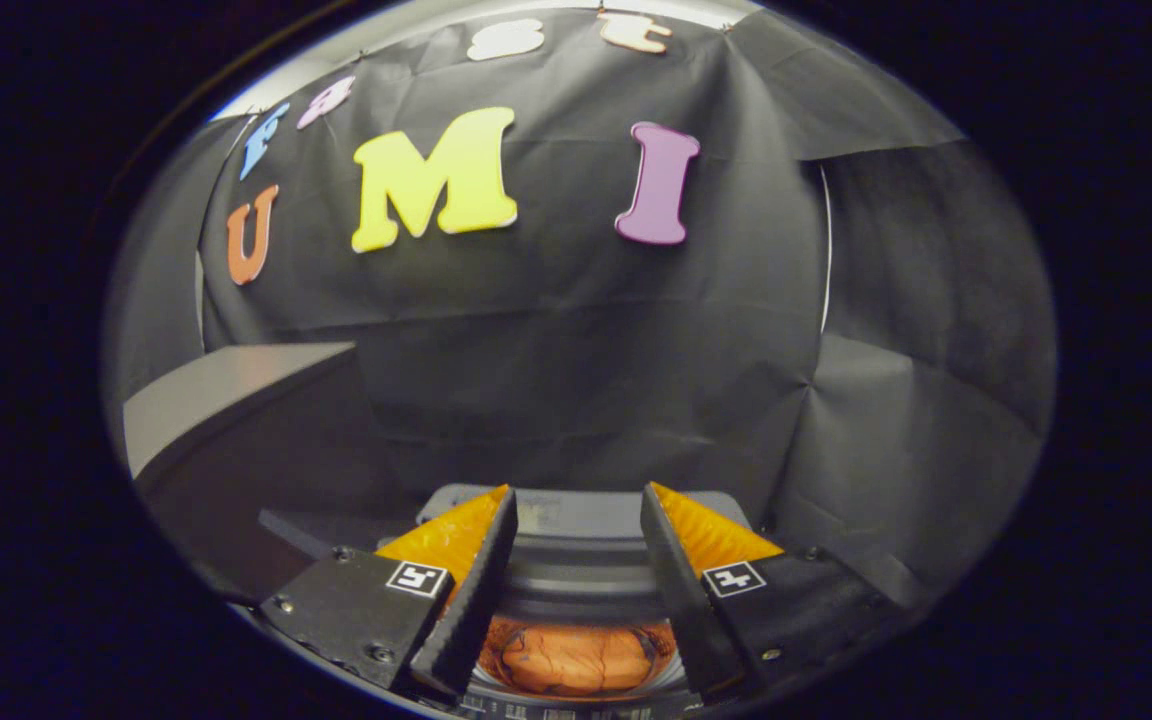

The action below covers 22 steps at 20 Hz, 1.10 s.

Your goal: Put the clothes into the washing machine and then close the washing machine lid.

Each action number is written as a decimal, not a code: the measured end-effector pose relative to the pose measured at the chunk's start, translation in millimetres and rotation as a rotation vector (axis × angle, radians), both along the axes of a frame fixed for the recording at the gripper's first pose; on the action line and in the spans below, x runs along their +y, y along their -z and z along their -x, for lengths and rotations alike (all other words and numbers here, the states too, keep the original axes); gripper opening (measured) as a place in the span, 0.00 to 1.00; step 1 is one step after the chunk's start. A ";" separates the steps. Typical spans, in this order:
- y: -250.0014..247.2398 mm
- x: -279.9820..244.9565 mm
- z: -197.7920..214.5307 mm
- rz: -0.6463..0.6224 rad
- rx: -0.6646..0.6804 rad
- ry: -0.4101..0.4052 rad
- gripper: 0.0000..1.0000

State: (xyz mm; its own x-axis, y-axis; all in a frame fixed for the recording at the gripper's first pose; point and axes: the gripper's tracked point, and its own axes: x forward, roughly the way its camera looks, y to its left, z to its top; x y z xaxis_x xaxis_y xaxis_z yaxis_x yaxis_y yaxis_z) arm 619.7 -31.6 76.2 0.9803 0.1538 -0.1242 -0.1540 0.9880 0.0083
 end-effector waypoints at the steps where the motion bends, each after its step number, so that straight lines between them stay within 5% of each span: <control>1: 6.7 -1.1 3.7 0.000 0.016 -0.005 0.79; 14: 75.9 8.2 42.6 0.001 0.258 -0.077 0.79; 22: 103.7 4.3 173.8 0.045 0.294 -0.084 0.80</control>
